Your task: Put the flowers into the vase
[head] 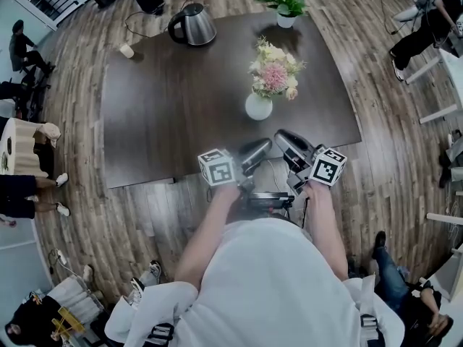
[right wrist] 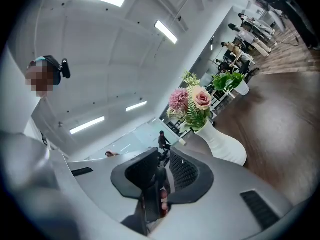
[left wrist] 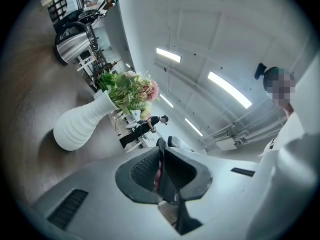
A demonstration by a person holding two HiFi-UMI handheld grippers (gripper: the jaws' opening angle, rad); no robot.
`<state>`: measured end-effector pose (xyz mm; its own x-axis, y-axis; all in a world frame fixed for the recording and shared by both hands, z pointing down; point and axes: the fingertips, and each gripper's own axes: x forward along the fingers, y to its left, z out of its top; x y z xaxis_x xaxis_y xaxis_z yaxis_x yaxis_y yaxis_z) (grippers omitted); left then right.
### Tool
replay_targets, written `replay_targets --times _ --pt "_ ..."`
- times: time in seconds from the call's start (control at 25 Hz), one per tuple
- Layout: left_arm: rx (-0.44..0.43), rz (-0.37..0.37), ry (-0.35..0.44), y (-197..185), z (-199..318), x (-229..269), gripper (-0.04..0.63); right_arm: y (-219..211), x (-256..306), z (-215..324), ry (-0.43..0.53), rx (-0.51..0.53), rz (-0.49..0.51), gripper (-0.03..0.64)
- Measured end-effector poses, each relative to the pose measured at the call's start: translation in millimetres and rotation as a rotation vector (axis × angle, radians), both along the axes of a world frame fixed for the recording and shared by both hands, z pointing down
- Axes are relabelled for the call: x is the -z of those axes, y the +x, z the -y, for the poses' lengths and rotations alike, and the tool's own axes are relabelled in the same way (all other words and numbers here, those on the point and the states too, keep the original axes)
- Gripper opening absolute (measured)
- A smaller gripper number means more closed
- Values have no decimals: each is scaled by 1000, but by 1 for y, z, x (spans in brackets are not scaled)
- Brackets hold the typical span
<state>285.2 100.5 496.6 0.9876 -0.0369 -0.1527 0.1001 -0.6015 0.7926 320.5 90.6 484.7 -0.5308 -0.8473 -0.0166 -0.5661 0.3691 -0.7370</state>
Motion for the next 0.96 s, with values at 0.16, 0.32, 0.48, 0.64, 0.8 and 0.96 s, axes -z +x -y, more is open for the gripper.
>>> replay_targets --times 0.16,0.32,0.48,0.64,0.8,0.96 --pt "-8 -3 -2 -2 1 -2 15 -4 -2 3 -10 1 -12 74" --pt "0 -10 -9 -5 4 -2 15 -7 -4 4 -19 7 -19 71" --pt "0 -13 -7 -5 4 -1 15 -6 -2 5 -20 2 -25 69" --pt "0 -18 -8 -6 5 -1 15 -6 -2 5 -23 0 -26 67" --pt "-2 -21 -7 -8 5 0 15 -8 -2 5 -25 -2 -28 67" --pt "-3 -21 -5 -10 5 -1 15 -11 -3 5 -26 -3 -31 67"
